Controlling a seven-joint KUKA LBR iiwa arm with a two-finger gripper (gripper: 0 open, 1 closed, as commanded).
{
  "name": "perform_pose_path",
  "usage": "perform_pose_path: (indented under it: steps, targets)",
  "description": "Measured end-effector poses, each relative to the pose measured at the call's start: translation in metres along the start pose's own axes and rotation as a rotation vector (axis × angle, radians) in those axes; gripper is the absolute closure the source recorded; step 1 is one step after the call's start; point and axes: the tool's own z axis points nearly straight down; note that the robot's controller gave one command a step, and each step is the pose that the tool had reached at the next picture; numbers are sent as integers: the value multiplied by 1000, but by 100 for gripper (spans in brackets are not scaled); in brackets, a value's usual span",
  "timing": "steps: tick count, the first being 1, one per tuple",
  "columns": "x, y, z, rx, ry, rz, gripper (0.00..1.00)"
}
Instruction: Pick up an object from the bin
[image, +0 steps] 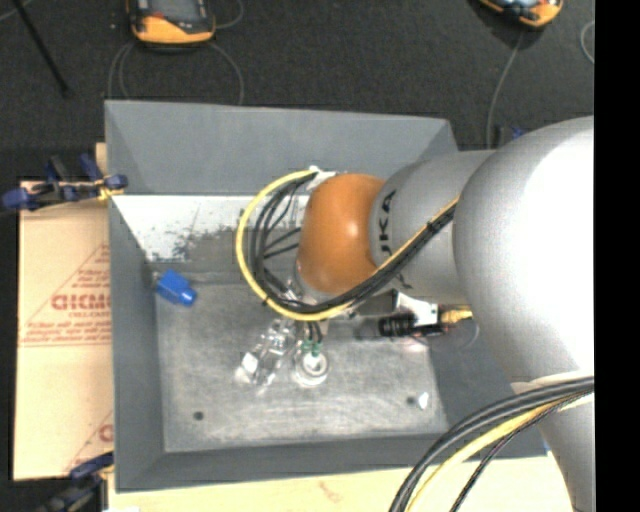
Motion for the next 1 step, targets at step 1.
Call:
perform_pose_path:
  steps: [1]
  targets:
    - [-63,-27,-165,21,-1,-354,100]
